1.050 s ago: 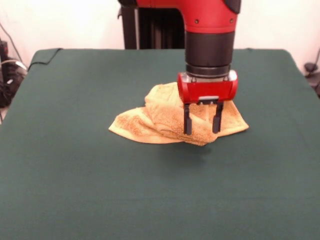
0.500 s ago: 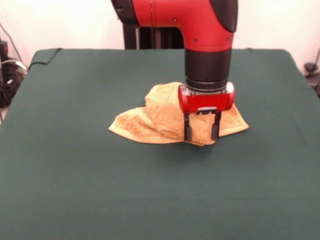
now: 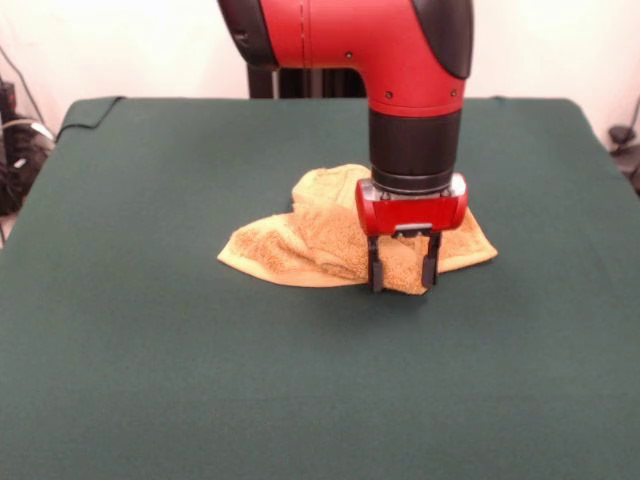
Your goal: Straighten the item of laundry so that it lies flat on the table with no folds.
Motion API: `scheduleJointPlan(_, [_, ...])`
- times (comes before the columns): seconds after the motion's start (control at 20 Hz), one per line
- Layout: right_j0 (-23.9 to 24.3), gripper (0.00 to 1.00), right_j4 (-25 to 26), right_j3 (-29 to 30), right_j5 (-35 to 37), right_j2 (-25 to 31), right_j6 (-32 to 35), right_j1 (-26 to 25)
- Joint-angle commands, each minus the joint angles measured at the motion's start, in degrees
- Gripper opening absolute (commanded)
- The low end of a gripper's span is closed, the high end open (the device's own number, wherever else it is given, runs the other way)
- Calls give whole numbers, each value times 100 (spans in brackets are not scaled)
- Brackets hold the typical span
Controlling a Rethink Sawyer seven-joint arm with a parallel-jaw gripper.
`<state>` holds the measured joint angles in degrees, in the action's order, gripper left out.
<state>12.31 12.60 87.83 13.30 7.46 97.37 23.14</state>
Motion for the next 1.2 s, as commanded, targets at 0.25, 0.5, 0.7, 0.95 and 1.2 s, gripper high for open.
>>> scheduleJointPlan(0.25, [-60,100,190,262,389,433,223,-273])
scheduleJointPlan(0.5, [-144,0,81,254,432,324,398,-265])
scheduleJointPlan(0.7, [-173,0,129,213,507,333,302,-250])
scheduleJointPlan(0.95, [-110,0,92,217,469,431,308,-286])
scheduleJointPlan(1.2, [-113,0,49,262,538,433,335,-187])
